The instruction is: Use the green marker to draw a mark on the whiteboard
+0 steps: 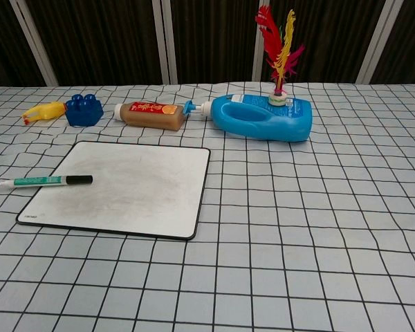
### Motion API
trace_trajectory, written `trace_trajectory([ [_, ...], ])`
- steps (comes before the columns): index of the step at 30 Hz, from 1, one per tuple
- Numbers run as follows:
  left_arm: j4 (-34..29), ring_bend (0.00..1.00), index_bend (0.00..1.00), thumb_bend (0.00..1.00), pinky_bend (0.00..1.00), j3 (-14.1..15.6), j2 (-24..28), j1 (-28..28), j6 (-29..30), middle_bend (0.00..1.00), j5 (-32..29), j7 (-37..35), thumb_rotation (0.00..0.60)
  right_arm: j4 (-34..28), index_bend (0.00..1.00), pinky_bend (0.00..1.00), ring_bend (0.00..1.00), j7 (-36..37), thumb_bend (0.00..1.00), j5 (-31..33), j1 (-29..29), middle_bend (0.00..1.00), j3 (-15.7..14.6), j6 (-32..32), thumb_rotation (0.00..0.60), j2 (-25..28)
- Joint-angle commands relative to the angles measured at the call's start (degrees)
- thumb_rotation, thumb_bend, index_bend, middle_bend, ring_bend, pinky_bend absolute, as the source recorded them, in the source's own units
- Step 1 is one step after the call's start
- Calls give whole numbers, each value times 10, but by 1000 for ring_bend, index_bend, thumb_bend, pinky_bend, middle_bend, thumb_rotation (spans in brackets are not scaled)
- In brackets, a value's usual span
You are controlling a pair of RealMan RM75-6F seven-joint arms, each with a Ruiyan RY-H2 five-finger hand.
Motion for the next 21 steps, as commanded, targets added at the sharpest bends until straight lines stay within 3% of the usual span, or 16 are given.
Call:
trace_trajectory([
  [1,33,0,456,340,0,-5,-42,-42,-33,0,-62,42,600,1,0,0,0,2,354,1,0,0,0,0,600,1],
  [10,97,0,478,367,0,17,-116,-85,-31,0,-105,92,600,0,0,0,0,5,354,0,-1,0,0,0,600,1],
  [21,144,0,488,395,0,28,-165,-110,-34,0,-116,103,600,0,0,0,0,7,353,1,-1,0,0,0,600,1],
])
